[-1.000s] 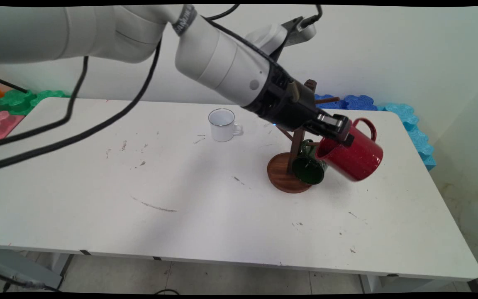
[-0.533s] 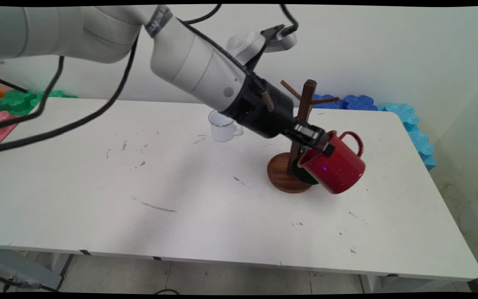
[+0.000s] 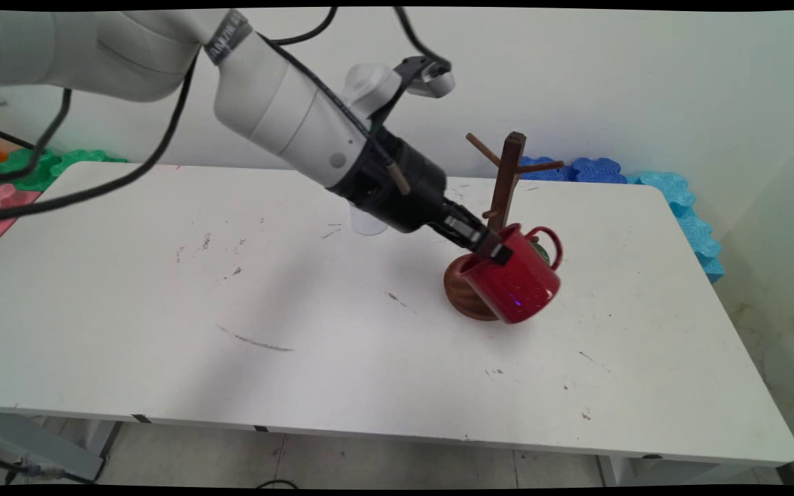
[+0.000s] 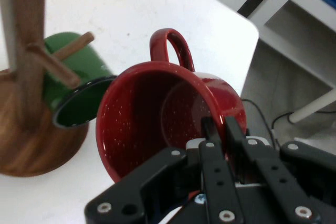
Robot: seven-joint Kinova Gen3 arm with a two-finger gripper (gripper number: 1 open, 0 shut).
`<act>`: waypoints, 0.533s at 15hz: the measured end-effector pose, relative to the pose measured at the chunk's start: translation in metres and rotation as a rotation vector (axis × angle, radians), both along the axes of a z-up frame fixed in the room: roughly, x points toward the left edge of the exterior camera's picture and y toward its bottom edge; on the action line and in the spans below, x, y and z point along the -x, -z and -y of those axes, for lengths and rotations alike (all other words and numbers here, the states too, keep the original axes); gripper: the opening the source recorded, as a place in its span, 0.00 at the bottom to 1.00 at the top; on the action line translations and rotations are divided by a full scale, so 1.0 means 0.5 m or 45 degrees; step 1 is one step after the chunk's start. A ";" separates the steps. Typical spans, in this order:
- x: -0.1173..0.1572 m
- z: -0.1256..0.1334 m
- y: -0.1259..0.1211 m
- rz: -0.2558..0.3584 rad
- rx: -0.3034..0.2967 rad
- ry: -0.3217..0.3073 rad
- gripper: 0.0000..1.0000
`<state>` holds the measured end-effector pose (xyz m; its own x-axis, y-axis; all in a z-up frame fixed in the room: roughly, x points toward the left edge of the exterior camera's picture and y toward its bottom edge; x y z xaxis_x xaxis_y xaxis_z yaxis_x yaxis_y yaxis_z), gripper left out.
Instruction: Place the picked object on the table
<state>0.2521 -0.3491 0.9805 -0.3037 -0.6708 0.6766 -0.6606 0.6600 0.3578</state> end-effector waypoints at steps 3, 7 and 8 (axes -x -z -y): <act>-0.035 0.000 0.007 0.046 0.017 0.021 0.00; -0.079 -0.002 0.016 0.103 0.037 0.050 0.00; -0.095 -0.002 0.019 0.122 0.044 0.060 0.00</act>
<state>0.2994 -0.3480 0.9710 -0.3991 -0.6308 0.6654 -0.6585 0.7022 0.2708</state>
